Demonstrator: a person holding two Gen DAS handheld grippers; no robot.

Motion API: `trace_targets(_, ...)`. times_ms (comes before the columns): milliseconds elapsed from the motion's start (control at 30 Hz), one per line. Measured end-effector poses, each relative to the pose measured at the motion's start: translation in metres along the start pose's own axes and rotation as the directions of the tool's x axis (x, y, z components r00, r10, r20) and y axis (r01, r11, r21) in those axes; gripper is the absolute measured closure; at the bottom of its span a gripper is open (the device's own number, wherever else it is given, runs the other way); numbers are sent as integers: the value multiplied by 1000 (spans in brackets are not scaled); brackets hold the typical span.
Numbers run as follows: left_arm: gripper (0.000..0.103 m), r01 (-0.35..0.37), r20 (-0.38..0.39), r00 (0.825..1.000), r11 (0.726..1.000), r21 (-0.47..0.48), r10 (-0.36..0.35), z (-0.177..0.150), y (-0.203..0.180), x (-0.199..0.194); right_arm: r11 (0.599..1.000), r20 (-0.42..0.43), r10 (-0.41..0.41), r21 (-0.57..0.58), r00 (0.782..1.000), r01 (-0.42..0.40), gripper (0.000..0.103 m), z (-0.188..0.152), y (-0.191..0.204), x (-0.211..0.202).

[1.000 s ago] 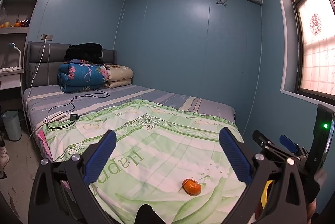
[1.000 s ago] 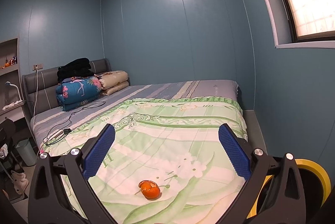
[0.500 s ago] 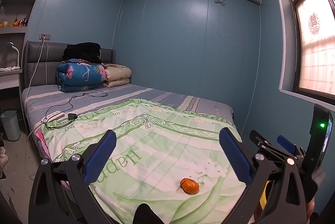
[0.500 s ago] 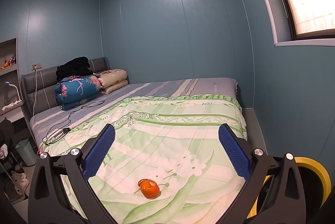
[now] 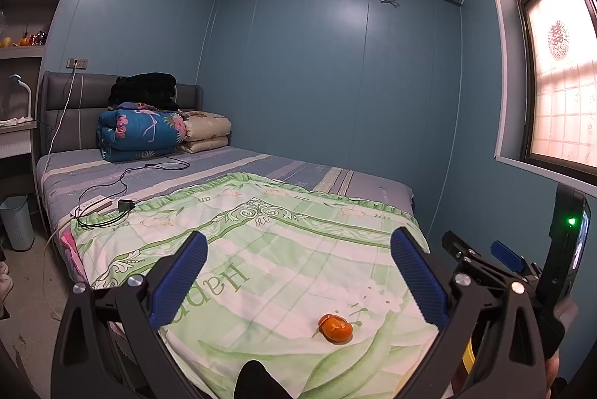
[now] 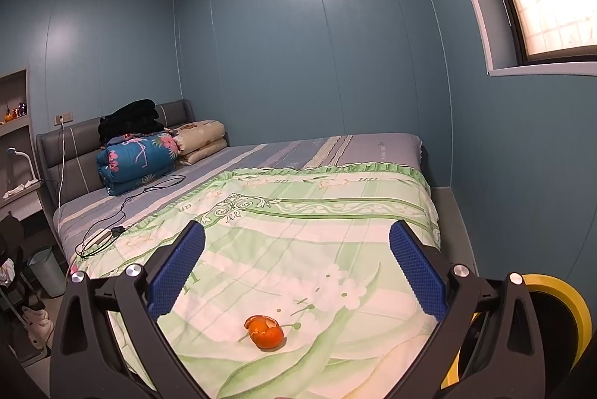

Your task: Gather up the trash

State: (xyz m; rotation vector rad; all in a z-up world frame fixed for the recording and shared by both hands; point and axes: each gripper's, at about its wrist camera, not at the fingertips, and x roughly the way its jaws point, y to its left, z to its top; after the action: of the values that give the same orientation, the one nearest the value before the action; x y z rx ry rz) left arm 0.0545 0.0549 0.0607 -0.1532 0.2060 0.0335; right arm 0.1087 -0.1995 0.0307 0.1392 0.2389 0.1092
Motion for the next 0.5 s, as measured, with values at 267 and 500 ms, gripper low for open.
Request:
trace_targets(267,8,-4,-15,1000,1000,-7,4,-2,0,3,1000,-12,4,3,1000,-4,8,-1,-1,2)
trace_targets(500,8,19,-33,999,1000,-18,-20,-1,-2,4,1000,-14,4,5,1000,-3,8,-2,-2,4)
